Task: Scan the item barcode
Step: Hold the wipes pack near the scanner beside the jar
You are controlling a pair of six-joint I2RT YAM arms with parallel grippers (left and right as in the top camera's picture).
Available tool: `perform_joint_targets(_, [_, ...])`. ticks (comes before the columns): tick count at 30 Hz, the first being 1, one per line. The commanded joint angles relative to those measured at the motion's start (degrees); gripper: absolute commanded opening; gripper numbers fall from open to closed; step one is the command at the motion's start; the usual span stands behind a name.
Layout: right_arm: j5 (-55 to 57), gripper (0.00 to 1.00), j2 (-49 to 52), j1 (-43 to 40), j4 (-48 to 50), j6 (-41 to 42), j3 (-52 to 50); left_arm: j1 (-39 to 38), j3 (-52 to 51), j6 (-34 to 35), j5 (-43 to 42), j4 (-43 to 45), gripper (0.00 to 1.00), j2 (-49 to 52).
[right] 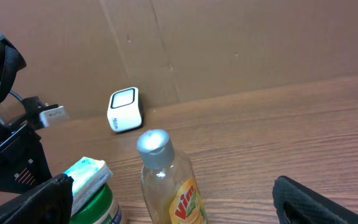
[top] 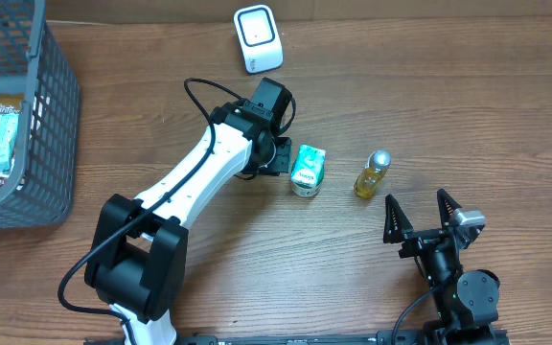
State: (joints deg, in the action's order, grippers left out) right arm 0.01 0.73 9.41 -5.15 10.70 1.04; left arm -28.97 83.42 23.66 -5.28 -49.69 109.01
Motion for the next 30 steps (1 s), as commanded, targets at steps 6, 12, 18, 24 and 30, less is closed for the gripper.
perform_joint_targets(6, [0.3, 1.0, -0.6, -0.1, 0.4, 0.0, -0.6, -1.1, 1.0, 1.2, -0.4, 0.5, 0.04, -0.3])
perform_joint_targets(12, [0.3, 1.0, -0.6, -0.1, 0.3, 0.0, -0.6, -1.2, 1.0, 1.2, -1.1, 0.9, 0.05, 0.0])
perform_joint_targets(18, [0.3, 1.0, -0.6, -0.1, 0.3, 0.0, -0.6, -1.5, 1.0, 1.2, -5.3, 1.7, 0.04, 1.6])
perform_joint_targets(24, [0.3, 1.0, -0.6, -0.1, 0.3, 0.0, -0.6, -1.4, 1.0, 1.2, -8.0, 1.8, 0.04, 3.6])
perform_joint_targets(30, [0.3, 1.0, -0.6, -0.1, 0.3, 0.0, -0.6, -1.4, 1.0, 0.7, -11.0, 2.0, 0.04, 3.7])
